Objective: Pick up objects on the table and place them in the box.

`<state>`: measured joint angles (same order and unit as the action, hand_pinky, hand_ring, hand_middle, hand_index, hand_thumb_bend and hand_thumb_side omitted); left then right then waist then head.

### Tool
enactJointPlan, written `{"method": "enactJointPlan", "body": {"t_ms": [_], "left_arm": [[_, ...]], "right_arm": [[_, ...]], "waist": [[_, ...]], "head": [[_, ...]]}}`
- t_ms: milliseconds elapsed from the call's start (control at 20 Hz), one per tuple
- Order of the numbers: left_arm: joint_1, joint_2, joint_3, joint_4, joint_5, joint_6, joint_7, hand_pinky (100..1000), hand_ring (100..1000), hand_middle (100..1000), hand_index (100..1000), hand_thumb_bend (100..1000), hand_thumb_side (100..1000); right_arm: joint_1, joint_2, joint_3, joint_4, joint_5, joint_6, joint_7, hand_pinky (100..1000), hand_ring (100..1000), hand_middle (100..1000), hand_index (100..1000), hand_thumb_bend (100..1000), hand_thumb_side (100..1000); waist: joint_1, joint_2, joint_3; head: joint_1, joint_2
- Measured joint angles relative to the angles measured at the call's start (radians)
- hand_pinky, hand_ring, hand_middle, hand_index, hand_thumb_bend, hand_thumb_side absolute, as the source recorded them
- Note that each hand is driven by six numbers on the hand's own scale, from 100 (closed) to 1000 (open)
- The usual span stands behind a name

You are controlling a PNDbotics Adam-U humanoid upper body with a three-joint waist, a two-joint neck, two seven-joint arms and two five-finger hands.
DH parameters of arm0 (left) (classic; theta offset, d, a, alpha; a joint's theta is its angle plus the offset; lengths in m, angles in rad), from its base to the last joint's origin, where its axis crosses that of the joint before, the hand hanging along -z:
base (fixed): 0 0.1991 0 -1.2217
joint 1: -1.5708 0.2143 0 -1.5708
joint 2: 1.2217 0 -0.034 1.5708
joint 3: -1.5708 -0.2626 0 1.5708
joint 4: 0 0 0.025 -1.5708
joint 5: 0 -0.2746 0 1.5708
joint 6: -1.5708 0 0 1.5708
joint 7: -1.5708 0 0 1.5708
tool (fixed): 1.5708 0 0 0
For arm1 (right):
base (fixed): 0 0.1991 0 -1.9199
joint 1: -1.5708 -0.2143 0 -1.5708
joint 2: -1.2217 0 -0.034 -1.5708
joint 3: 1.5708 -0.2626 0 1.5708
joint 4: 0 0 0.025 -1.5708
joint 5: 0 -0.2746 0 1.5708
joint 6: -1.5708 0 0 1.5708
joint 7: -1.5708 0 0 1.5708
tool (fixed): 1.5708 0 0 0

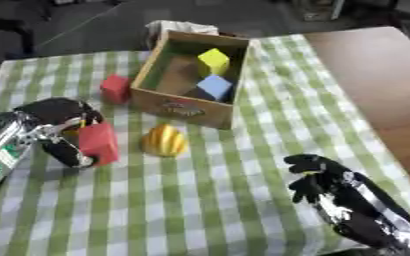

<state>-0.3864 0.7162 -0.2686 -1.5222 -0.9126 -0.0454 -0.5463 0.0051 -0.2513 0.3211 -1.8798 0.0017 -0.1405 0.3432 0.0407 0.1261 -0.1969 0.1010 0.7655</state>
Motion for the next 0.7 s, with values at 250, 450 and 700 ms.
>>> {"method": "enactJointPlan", "body": {"t_ms": [250,450,700], "left_arm": [[-0.009,0.001,0.016,-0.056,0.057,0.015,0.026,619,504,503,762,256,288],[-0.073,0.015,0.038,-0.118,0.107,0.034,0.045,622,505,505,764,272,274],[-0.205,0.015,0.019,-0.117,0.122,0.037,0.061,635,516,518,773,321,278]], "right_arm": [[0.0,0.0,0.0,0.0,0.0,0.0,-0.001,707,507,833,763,100,473],[0.004,0.0,0.0,0.0,0.0,0.0,-0.001,706,507,833,763,100,474],[0.005,0.0,0.003,0.0,0.0,0.001,0.0,706,506,833,762,100,474]], "waist": [[0.0,-0.001,0.002],[0.0,-0.004,0.003],[0.0,-0.011,-0.011]], "head": [[-0.001,0.0],[0.0,0.0],[0.004,0.0]]}}
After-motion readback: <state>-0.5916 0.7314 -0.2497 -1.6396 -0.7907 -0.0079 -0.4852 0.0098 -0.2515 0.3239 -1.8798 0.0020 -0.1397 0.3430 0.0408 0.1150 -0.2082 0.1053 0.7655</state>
